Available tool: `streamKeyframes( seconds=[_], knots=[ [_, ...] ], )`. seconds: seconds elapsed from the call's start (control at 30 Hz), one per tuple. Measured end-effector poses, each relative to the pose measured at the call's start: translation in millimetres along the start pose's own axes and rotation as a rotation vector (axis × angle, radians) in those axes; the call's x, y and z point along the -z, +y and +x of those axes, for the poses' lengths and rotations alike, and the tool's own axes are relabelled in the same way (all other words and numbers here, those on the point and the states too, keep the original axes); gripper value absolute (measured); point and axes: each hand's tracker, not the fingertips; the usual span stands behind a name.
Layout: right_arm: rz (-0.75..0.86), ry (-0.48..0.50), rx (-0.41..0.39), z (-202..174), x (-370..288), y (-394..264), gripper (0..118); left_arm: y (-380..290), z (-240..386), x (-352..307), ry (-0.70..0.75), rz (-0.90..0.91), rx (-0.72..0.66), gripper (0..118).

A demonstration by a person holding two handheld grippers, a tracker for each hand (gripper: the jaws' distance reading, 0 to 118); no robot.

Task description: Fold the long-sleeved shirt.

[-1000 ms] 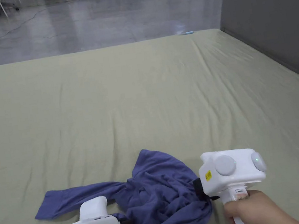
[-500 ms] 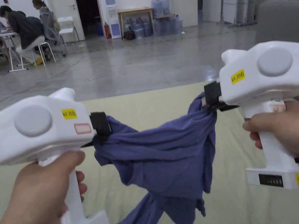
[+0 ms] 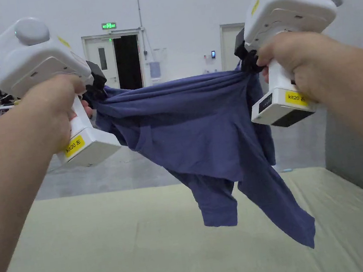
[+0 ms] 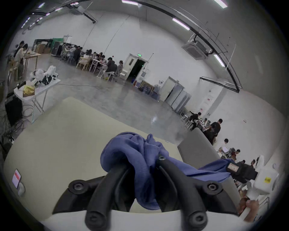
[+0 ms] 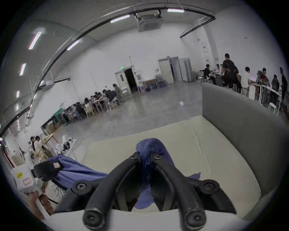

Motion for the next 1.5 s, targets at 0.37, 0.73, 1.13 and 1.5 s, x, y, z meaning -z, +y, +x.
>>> streamKeyframes(
  seconds=[0.37, 0.73, 1.13, 1.5],
  knots=[
    [-0.081, -0.017, -0.068, 57, 83, -125, 5, -111, -69, 89, 0.022, -0.217, 0.04, 9],
    [-0.522, -0.048, 0.037, 165, 110, -448, 5, -382, -227, 101, 0.15, -0.606, -0.068, 9],
    [-0.807, -0.041, 0.349, 204, 9, -573, 5, -495, -290, -25, 0.16, -0.645, -0.176, 9],
    [-0.88, -0.067, 0.407, 221, 23, -605, 48, -522, -300, -22, 0.228, -0.701, -0.145, 23]
  ],
)
